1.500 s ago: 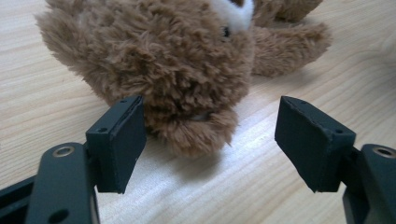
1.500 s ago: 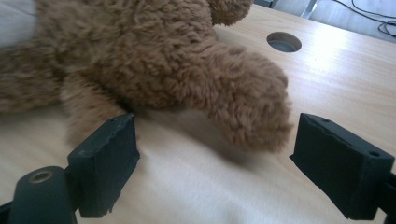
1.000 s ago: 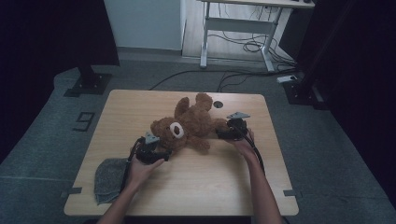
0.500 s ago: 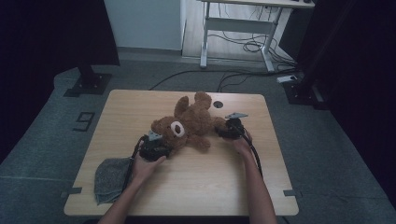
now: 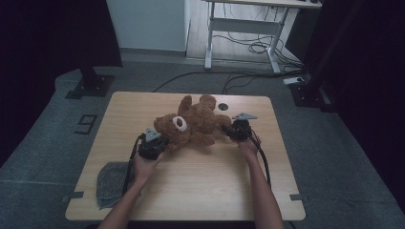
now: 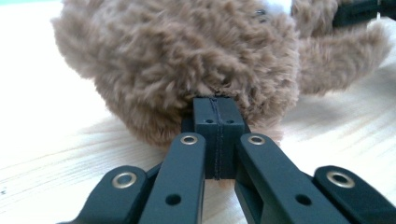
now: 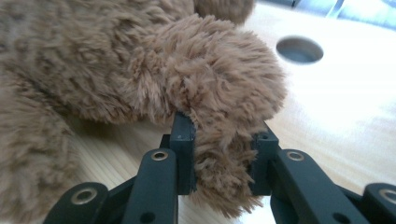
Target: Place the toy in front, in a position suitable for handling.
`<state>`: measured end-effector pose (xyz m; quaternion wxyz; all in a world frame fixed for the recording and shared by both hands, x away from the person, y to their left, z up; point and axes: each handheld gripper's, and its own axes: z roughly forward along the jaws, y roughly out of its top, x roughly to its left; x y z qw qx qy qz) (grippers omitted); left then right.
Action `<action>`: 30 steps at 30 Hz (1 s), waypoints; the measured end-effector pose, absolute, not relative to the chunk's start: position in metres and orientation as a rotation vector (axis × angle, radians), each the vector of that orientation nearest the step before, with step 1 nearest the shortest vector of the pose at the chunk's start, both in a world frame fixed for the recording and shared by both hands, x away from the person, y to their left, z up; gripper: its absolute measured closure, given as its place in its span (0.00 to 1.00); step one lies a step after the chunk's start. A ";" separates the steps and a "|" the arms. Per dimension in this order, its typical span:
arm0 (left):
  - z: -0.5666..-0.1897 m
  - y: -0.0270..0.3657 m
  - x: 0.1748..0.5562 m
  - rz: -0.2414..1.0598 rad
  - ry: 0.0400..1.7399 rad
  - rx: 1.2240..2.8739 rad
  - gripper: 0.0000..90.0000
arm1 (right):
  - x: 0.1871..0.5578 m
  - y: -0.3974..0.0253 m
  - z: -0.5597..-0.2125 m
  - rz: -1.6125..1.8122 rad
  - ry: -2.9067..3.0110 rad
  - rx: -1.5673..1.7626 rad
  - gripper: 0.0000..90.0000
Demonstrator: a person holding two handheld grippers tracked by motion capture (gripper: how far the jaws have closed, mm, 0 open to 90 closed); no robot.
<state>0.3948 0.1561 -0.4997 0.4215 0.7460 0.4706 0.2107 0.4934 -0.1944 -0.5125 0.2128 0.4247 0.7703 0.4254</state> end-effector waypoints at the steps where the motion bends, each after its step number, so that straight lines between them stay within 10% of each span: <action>1: -0.500 0.157 0.396 0.524 1.181 1.872 1.00 | 0.493 -0.194 -0.513 1.181 2.139 1.179 0.77; 7: -0.501 0.167 0.395 0.417 1.184 1.841 0.85 | 0.488 -0.191 -0.514 1.152 2.159 1.164 0.77; 18: -0.511 0.168 0.411 0.336 1.329 1.870 0.18 | 0.487 -0.192 -0.517 1.126 2.178 1.166 0.76; 27: -0.524 0.150 0.418 0.303 1.314 1.924 0.17 | 0.486 -0.191 -0.518 1.127 2.183 1.165 0.76; 30: -0.526 0.149 0.421 0.301 1.341 1.928 0.31 | 0.486 -0.191 -0.519 1.127 2.185 1.165 0.76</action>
